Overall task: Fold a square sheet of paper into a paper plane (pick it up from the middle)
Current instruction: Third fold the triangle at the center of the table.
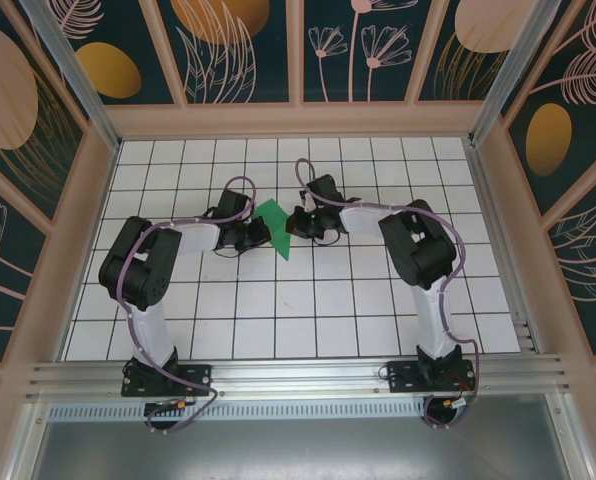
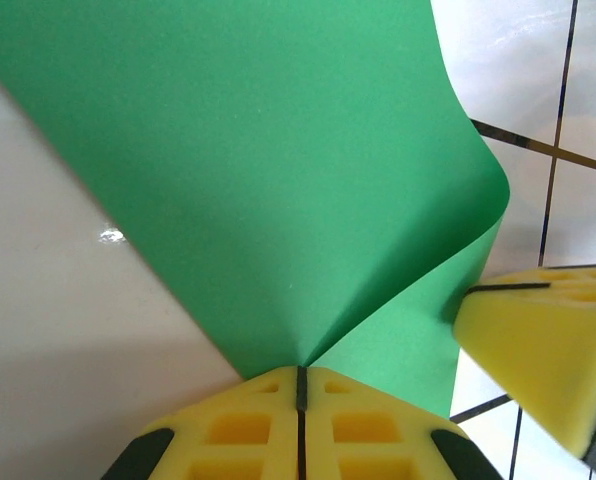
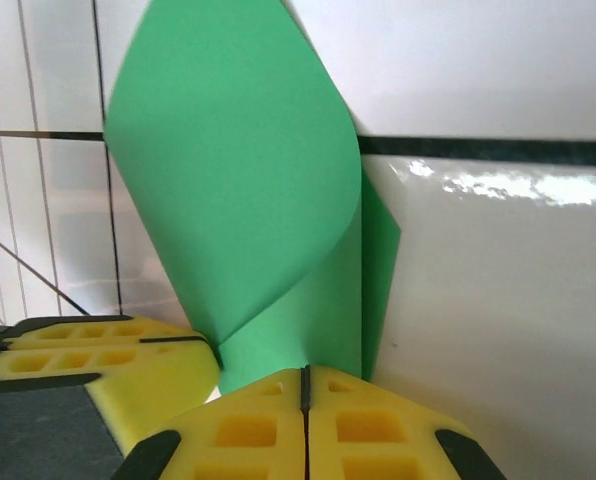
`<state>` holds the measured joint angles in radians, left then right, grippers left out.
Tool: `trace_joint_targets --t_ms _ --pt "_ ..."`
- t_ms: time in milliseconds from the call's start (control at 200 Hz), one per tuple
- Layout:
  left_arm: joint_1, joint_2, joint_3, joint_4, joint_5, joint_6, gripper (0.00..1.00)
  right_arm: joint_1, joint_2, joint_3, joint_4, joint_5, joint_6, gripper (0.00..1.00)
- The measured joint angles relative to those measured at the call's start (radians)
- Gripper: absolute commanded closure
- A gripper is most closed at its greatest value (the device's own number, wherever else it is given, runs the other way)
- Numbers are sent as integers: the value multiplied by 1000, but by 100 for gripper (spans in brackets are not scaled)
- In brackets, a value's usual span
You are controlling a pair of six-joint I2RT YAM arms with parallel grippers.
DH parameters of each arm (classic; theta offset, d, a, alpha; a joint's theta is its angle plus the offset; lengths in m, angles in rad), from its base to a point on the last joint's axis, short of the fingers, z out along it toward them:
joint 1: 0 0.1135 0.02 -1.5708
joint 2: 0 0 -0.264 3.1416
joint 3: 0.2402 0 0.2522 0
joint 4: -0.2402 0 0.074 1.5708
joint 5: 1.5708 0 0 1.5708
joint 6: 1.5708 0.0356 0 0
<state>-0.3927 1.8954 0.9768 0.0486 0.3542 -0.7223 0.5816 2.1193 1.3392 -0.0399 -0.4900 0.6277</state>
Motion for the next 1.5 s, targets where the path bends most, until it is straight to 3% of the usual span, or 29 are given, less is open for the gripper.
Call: trace_joint_targets --t_ms 600,1501 --pt "0 0 20 -32 -24 15 92 -25 69 132 -72 30 -52 91" --pt "0 0 28 -47 -38 37 93 -23 37 116 -92 63 -80 86"
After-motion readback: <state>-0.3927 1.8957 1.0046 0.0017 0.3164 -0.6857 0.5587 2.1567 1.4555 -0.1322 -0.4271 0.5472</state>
